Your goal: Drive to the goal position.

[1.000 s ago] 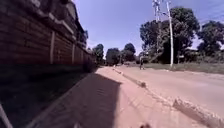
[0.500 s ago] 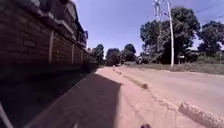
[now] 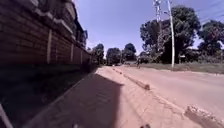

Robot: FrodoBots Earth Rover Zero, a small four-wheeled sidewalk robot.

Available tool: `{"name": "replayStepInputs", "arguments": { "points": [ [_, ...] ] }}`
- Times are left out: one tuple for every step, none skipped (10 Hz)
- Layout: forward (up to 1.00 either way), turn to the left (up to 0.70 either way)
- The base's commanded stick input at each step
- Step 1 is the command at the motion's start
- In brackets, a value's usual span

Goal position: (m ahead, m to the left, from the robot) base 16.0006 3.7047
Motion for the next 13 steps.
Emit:
{"name": "replayStepInputs", "arguments": {
  "points": [
    [0.3,0.0],
    [0.3,0.0],
    [0.3,0.0],
    [0.3,0.0],
    [0.3,0.0],
    [0.3,0.0],
    [0.3,0.0],
    [0.3,0.0],
    [0.3,0.0],
    [0.3,0.0],
    [0.3,0.0],
    [0.3,0.0],
    [0.3,0.0]
  ]
}}
